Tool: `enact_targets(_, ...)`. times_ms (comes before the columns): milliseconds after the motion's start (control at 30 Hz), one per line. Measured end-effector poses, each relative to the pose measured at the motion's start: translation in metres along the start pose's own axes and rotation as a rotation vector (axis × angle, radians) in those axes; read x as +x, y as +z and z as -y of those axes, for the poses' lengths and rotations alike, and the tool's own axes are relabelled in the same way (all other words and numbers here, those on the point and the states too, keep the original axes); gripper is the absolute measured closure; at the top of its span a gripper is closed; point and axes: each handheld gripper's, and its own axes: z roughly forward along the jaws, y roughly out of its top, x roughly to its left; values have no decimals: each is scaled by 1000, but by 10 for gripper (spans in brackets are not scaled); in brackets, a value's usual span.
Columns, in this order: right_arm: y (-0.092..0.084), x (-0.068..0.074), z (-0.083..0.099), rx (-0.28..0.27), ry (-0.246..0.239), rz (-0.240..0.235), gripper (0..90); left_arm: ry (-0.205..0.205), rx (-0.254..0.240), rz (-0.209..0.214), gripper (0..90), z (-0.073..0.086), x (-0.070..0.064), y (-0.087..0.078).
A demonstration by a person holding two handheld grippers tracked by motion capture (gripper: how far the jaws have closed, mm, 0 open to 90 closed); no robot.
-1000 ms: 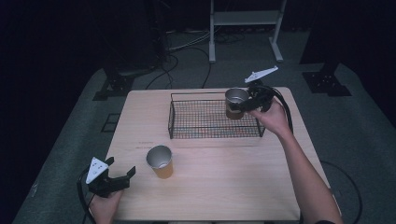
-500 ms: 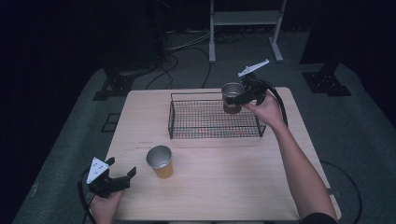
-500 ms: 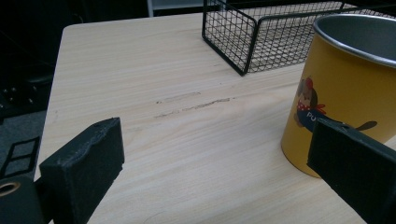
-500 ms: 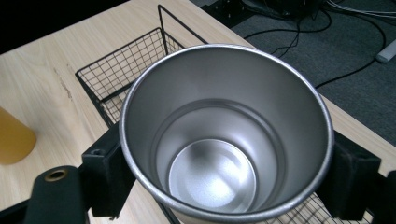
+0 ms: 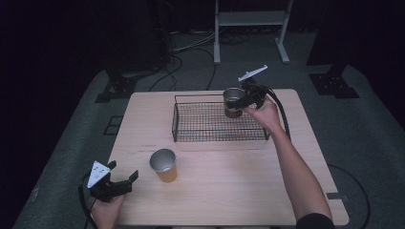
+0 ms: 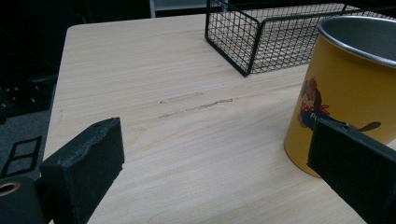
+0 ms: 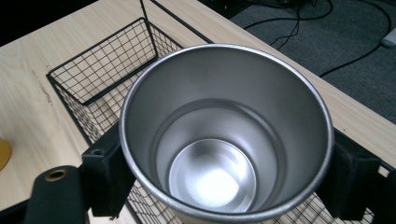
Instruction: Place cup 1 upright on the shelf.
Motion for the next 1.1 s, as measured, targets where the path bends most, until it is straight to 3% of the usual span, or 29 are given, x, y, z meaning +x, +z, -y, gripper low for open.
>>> enact_targets(533, 29, -13, 15, 39, 69, 6, 176, -8, -6, -5, 28, 1, 2, -3)
enact_targets(733, 38, -16, 26, 90, 75, 16, 176, -7, -4, -3, 28, 1, 2, -2)
enact_targets(933, 41, -21, 35, 96, 97, 28, 176, -4, -3, -1, 28, 1, 1, -2)
enact_targets(1100, 44, -27, 42, 135, 113, 47, 175, -6, -4, -2, 28, 1, 1, -2)
